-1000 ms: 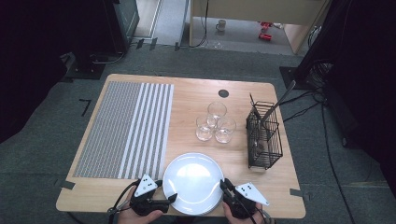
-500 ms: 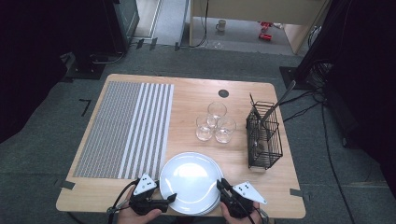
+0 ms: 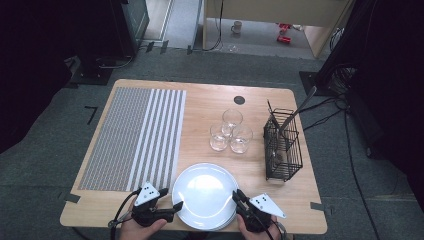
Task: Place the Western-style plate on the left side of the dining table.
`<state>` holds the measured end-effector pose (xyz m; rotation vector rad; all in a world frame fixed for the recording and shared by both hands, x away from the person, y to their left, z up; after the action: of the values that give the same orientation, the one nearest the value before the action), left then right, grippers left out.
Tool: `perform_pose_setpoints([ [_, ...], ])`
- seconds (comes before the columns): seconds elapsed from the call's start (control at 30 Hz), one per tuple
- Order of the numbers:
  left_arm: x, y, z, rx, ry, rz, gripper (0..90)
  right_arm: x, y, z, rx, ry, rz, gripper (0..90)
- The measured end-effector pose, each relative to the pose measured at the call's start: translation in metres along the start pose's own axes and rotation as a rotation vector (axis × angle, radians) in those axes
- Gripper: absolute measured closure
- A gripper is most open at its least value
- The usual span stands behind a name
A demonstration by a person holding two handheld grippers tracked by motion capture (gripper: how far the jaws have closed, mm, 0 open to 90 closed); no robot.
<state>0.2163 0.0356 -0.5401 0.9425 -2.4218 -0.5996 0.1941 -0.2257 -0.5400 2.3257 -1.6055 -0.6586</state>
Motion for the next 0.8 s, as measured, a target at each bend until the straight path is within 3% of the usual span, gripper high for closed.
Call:
perform_pose_setpoints([
  [0.17,-0.0002,0.0007,-0.0006,0.004,0.000,-0.001,25.6,0.0004,-0.0001,0.0015,-0.002,0.004,0.003,78.0],
  [0.3,0.0003,0.0004,-0.0002,0.002,-0.003,0.000,25.6,0.0044,0.0009,0.0018,0.011,0.001,0.042,76.5],
  [0.8,0.0071,-0.0030,0.0017,-0.012,-0.019,0.030,26.3,0.0000,-0.0022,0.0055,0.001,0.000,0.007,75.2],
])
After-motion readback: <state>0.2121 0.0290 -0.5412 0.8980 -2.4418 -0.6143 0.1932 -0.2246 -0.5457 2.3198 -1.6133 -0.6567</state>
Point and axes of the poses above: each handheld gripper's, and its own axes: y roughly backward along the jaws, z roughly out of its underside, x roughly to its right, the point moved 6 cm from there along -y, roughly forward along the jaws, and after that the axes turned 2 degrees about x, right-handed, at the moved point
